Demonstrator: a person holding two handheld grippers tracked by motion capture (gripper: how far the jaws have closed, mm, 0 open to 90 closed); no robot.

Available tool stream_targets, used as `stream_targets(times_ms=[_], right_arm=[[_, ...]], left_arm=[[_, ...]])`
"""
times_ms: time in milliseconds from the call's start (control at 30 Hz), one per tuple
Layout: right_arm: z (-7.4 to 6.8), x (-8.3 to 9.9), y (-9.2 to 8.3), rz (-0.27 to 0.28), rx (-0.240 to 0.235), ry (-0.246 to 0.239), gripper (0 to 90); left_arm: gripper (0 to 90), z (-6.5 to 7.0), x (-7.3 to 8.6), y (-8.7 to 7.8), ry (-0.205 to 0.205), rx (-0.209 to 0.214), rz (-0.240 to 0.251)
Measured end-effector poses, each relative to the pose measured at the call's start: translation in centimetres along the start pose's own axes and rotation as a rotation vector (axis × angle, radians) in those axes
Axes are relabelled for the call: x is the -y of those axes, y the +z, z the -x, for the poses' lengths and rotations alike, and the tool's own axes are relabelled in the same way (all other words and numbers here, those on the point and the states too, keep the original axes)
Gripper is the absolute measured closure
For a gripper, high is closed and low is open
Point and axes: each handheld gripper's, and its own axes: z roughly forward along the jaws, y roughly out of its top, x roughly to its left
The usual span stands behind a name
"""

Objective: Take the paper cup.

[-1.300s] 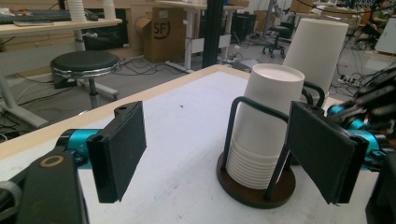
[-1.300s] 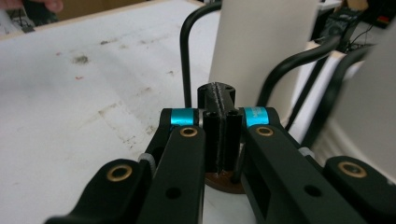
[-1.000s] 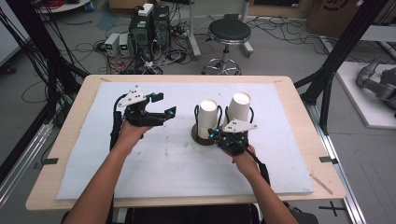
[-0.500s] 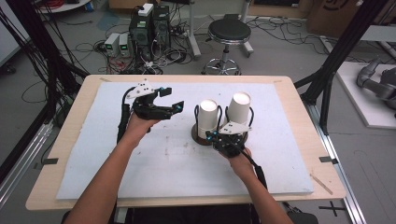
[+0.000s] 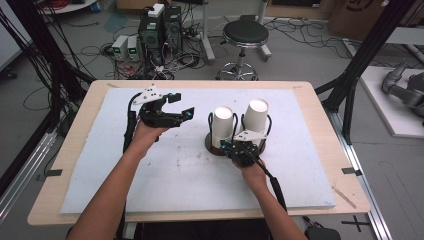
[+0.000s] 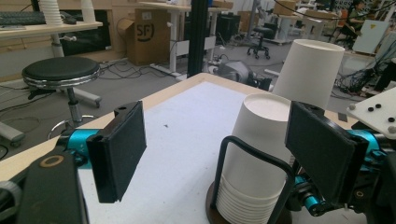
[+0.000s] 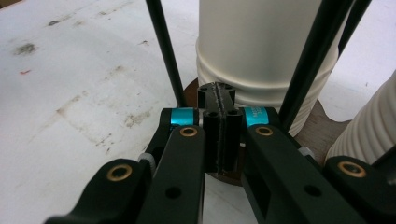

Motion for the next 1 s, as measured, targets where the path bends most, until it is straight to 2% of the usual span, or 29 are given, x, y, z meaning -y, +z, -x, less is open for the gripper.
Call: stream_targets(times_ms=[333, 633, 833, 1000], right_arm=[[-0.3, -0.2, 0.1, -0.005, 0.014, 0.021, 90.0], [-0.3, -0.3, 0.2, -0.01, 0.014, 0.019, 90.0], [-0.2, -0.4, 0.2, -0.012, 0.012, 0.02, 90.0], [-0.3, -0.4, 0.2, -0.014, 0.01, 0.031, 90.0]], left_arm=[[20.6, 0.0, 0.0, 0.1, -0.004, 0.001, 0.0], [20.6, 0.1, 0.0, 0.3, -0.009, 0.009, 0.004], [20.6, 0.4, -0.6, 1.3, -0.005, 0.041, -0.001], [20.6, 0.8, -1.2, 3.1, -0.003, 0.074, -0.02]])
